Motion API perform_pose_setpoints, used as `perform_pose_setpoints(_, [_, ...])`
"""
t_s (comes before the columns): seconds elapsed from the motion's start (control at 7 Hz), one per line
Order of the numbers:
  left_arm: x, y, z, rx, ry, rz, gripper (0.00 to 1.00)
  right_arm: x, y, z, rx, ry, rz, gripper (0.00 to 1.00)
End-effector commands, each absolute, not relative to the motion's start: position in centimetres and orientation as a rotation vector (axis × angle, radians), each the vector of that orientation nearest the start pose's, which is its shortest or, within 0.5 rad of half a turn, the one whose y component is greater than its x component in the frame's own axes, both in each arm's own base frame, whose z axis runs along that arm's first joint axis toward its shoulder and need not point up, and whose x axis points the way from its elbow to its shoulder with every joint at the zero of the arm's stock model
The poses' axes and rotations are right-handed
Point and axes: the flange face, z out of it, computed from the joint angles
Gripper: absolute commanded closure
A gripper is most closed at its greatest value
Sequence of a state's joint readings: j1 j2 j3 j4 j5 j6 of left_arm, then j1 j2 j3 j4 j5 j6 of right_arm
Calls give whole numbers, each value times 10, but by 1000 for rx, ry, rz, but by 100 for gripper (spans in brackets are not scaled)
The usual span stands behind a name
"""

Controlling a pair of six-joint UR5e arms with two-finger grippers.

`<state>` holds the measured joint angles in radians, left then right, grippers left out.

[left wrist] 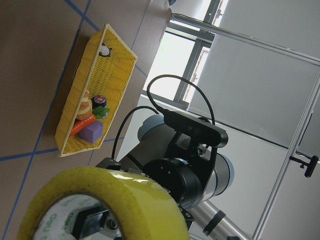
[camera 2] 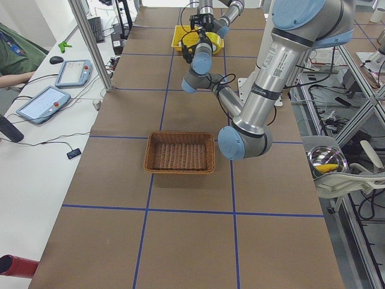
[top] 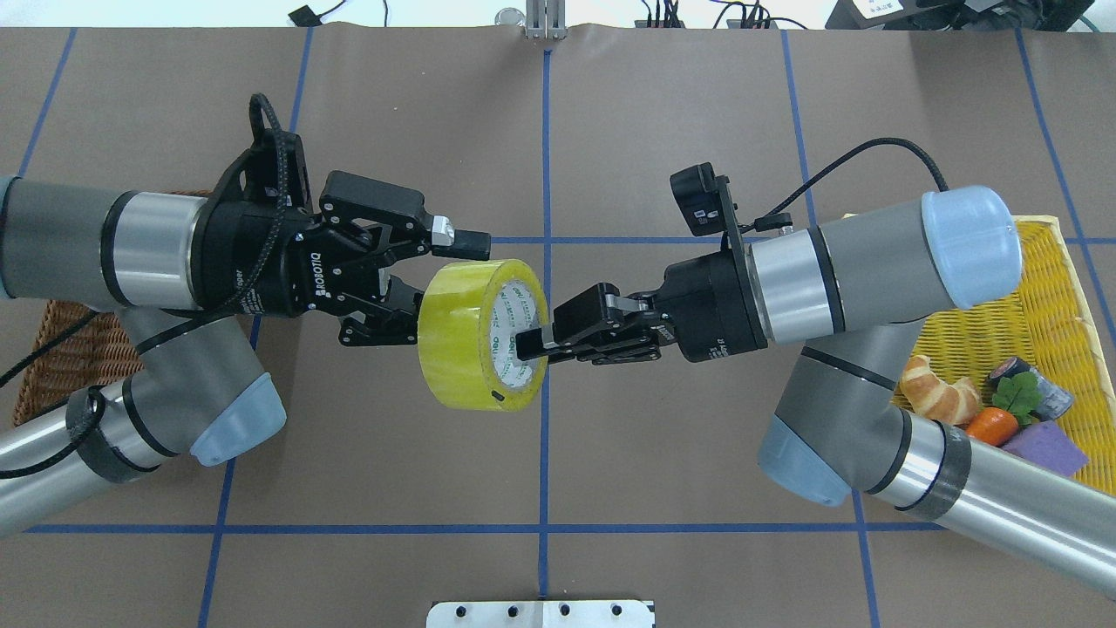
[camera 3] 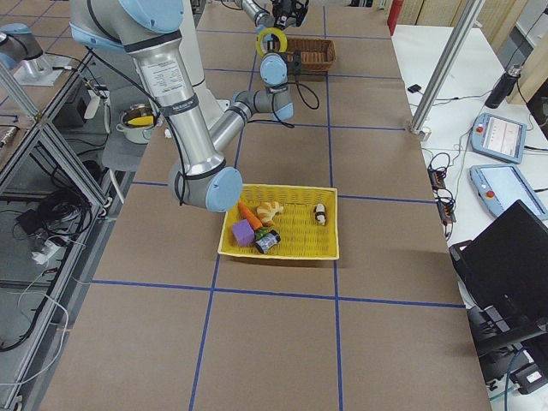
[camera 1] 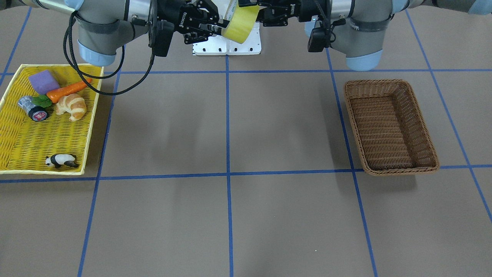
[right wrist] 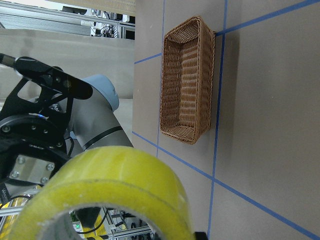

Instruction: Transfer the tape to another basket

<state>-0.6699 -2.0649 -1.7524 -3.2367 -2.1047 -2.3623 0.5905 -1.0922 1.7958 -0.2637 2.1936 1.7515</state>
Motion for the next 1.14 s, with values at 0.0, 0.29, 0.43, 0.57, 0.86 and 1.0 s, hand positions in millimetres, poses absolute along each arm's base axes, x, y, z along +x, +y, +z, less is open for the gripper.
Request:
perform_pose_setpoints(0.0, [341,-375,161,-392,2183,-175,35,-395,-354,160,9,-1929,-115,100])
perform_pose_setpoints(0.29, [341,-374,160,-393,2185,-172,36,-395,-354,160,9,-1929,-115,93])
perform_pose_setpoints(0.43, [339,-372,161,-394,2186,-172,37,-395,-354,160,-13,-1928,-99,47])
perform_pose_setpoints(0.57, [339,-372,162,-396,2185,-174,41,-395,-355,159,-29,-1929,-86,20])
perform_pose_setpoints(0.86, [336,-368,160,-549,2166,-240,100,-395,-355,155,-94,-1935,-36,1])
perform_pose_setpoints(1.0, [336,-368,159,-557,2166,-240,100,-394,-356,154,-105,-1937,-27,0])
